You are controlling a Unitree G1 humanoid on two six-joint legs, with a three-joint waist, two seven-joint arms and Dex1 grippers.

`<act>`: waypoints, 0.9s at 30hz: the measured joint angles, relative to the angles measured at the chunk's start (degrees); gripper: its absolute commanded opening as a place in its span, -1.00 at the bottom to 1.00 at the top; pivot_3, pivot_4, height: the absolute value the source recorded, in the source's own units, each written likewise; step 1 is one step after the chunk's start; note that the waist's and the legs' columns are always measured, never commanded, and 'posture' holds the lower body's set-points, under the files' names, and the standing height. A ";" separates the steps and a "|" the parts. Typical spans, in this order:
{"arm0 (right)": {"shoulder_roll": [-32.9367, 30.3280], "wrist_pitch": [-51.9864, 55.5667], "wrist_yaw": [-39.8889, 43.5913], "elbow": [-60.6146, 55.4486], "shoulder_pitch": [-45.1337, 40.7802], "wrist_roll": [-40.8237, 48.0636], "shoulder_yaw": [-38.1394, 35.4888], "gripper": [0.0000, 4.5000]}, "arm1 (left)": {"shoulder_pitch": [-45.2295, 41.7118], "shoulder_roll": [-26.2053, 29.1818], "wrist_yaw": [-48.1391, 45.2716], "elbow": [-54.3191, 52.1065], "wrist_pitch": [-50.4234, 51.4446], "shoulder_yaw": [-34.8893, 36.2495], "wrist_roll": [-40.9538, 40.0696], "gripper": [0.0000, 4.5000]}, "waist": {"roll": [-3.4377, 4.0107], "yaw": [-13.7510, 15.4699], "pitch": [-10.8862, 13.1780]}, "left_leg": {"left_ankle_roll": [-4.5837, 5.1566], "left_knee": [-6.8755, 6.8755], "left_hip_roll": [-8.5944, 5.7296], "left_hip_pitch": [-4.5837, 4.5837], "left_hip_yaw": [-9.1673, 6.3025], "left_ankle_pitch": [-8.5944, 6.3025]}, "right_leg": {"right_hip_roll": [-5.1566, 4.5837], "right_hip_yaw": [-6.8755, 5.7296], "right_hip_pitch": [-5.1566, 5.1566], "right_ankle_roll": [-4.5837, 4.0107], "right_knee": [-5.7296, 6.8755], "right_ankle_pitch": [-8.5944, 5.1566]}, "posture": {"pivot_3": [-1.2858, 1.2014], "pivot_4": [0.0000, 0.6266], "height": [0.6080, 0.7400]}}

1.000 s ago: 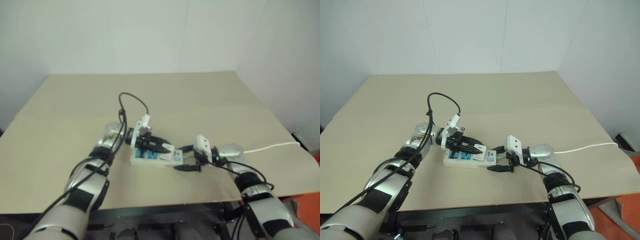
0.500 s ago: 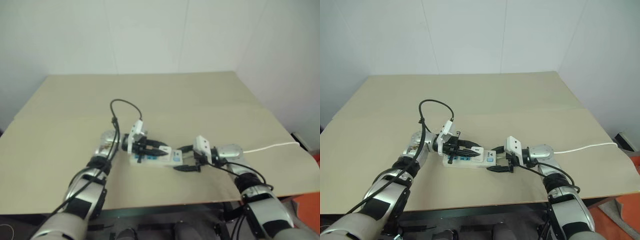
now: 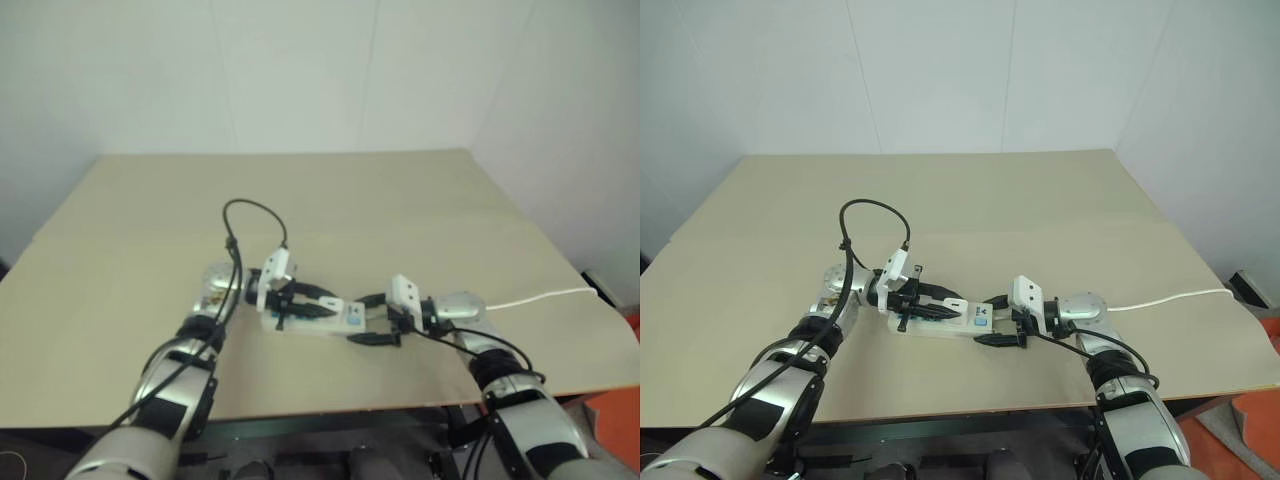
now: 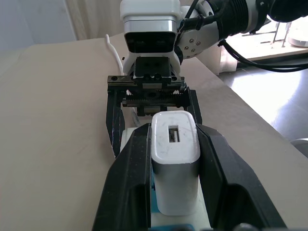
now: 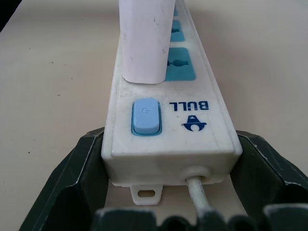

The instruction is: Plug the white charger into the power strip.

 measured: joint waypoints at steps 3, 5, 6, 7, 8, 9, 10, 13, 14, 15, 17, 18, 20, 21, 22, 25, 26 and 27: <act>-0.01 0.01 -0.01 0.00 0.04 -0.02 0.00 0.52 | 0.14 -0.14 0.09 0.07 0.60 0.31 0.01 -0.55 | 0.01 0.03 -0.06 | 0.00 -0.01 0.00 0.00 0.00 0.00 | 0.00 0.00 0.00 -0.01 0.00 -0.01 | 0.03 -0.52 1.00; -0.02 0.02 -0.02 0.00 0.05 -0.03 0.00 0.52 | 0.21 -0.30 0.20 0.07 1.68 0.75 0.01 -0.55 | 0.01 0.06 -0.08 | 0.00 -0.02 0.00 0.00 0.00 0.00 | 0.00 0.00 0.00 -0.01 0.00 -0.01 | 0.03 -0.52 1.00; -0.02 0.02 -0.04 0.00 0.05 -0.04 0.00 0.52 | 0.24 -0.32 0.22 0.07 1.81 0.86 0.02 -0.55 | 0.01 0.06 -0.08 | 0.00 -0.02 0.00 0.00 -0.01 0.00 | 0.00 0.00 0.00 -0.02 0.00 -0.01 | 0.03 -0.52 1.00; -0.02 0.02 -0.04 0.00 0.05 -0.04 0.00 0.52 | 0.29 -0.35 0.23 0.06 1.83 0.95 0.02 -0.55 | 0.00 0.06 -0.08 | 0.00 -0.02 0.00 0.00 -0.01 0.00 | 0.00 0.00 0.00 -0.01 0.00 -0.01 | 0.03 -0.52 1.00; -0.02 0.02 -0.05 0.00 0.05 -0.05 0.01 0.52 | 0.33 -0.35 0.25 0.05 1.79 1.00 0.03 -0.39 | 0.01 0.06 -0.08 | 0.00 -0.03 0.00 0.01 -0.01 0.00 | 0.00 0.00 0.00 -0.02 0.00 -0.01 | 0.03 -0.52 1.00; -0.01 0.02 -0.06 0.00 0.05 -0.06 0.02 0.52 | 0.36 -0.37 0.38 0.04 1.76 1.06 0.04 -0.23 | 0.01 0.07 -0.08 | 0.00 -0.03 0.00 0.01 -0.01 0.00 | 0.00 0.00 0.00 -0.02 0.00 -0.01 | 0.03 -0.52 1.00; 0.01 -0.05 -0.06 -0.06 0.04 -0.08 0.09 0.52 | 0.41 -0.01 1.25 0.32 1.83 0.86 1.68 -0.10 | 0.02 0.03 -0.09 | 0.00 -0.04 -0.01 0.02 -0.01 0.00 | 0.00 0.00 0.00 -0.02 -0.01 -0.01 | 0.03 -0.52 1.00; 0.02 -0.21 -0.01 -0.05 0.06 -0.07 0.09 0.52 | 1.62 0.53 2.42 1.43 1.99 1.64 3.00 0.34 | 0.01 0.03 -0.11 | 0.00 -0.10 0.00 0.02 -0.03 0.00 | 0.01 -0.01 -0.03 -0.06 -0.03 -0.04 | 0.03 -0.52 1.00; 0.03 -0.25 -0.02 -0.06 0.06 -0.07 0.09 0.52 | 1.61 0.84 2.35 1.42 2.04 1.91 3.25 0.49 | 0.01 0.01 -0.12 | 0.00 -0.11 -0.01 0.02 -0.02 0.00 | 0.01 0.01 -0.03 -0.06 -0.03 -0.04 | 0.03 -0.52 1.00; 0.03 -0.32 -0.03 -0.04 0.06 -0.07 0.10 0.52 | 1.62 1.02 2.22 1.39 2.09 2.16 3.50 0.64 | 0.01 0.01 -0.12 | 0.00 -0.12 -0.01 0.02 -0.01 0.00 | 0.00 0.01 -0.03 -0.06 -0.03 -0.04 | 0.03 -0.52 1.00; 0.05 -0.47 -0.08 0.00 0.02 -0.08 0.15 0.52 | 1.62 1.10 1.77 1.22 2.00 2.31 3.77 0.93 | 0.01 -0.03 -0.12 | 0.00 -0.12 0.00 0.02 -0.01 0.00 | 0.01 0.01 -0.04 -0.06 -0.03 -0.04 | 0.03 -0.52 1.00; 0.07 -0.64 -0.09 0.01 0.00 -0.08 0.20 0.52 | 1.63 1.21 1.49 1.06 2.04 2.33 3.83 0.97 | 0.01 -0.06 -0.12 | 0.00 -0.12 0.00 0.02 -0.01 0.00 | 0.01 0.01 -0.04 -0.06 -0.03 -0.04 | 0.03 -0.52 1.00; 0.16 -0.75 -0.09 0.04 -0.11 -0.08 0.32 0.52 | 1.73 1.98 0.53 0.32 2.88 2.50 3.68 0.97 | 0.01 -0.17 -0.11 | 0.00 -0.15 0.00 0.01 -0.01 0.00 | 0.01 0.02 -0.07 -0.07 -0.03 -0.05 | 0.03 -0.52 1.00; 0.23 -0.69 -0.03 0.07 -0.24 -0.09 0.37 0.52 | 2.03 2.80 0.14 -0.40 3.63 2.75 3.59 0.97 | 0.02 -0.26 -0.11 | 0.00 -0.16 0.00 0.00 -0.01 0.00 | 0.01 0.02 -0.10 -0.07 -0.03 -0.05 | 0.03 -0.52 1.00; 0.25 -0.32 0.13 0.09 -0.41 -0.07 0.38 0.52 | 2.40 3.81 -0.14 -1.01 4.75 3.54 3.35 0.97 | 0.02 -0.30 -0.10 | 0.00 -0.17 0.01 -0.03 -0.02 0.00 | 0.02 0.03 -0.14 -0.07 -0.02 -0.05 | 0.03 -0.52 1.00; 0.21 1.83 0.58 0.40 -1.01 0.00 0.25 0.85 | 2.91 6.27 -0.12 -3.53 8.03 6.67 1.15 1.00 | -0.01 -0.20 -0.06 | 0.00 -0.16 0.02 -0.10 -0.04 0.00 | 0.02 0.00 -0.18 -0.08 -0.02 -0.05 | 0.03 -0.52 1.00; 0.18 2.80 0.62 0.70 -1.24 -0.30 0.39 0.94 | 2.91 7.03 -0.06 -4.82 9.14 7.91 0.07 1.00 | -0.02 -0.17 -0.05 | 0.00 -0.16 0.02 -0.12 -0.04 0.00 | 0.02 0.00 -0.19 -0.07 -0.03 -0.05 | 0.03 -0.52 1.00; 0.28 3.44 1.14 1.00 -1.12 -0.37 0.45 0.97 | 2.95 7.92 -0.06 -6.70 10.67 9.42 -1.35 1.00 | 0.00 -0.06 0.03 | 0.00 -0.15 0.02 -0.20 -0.05 0.00 | 0.02 -0.03 -0.25 -0.07 -0.02 -0.05 | 0.03 -0.52 1.00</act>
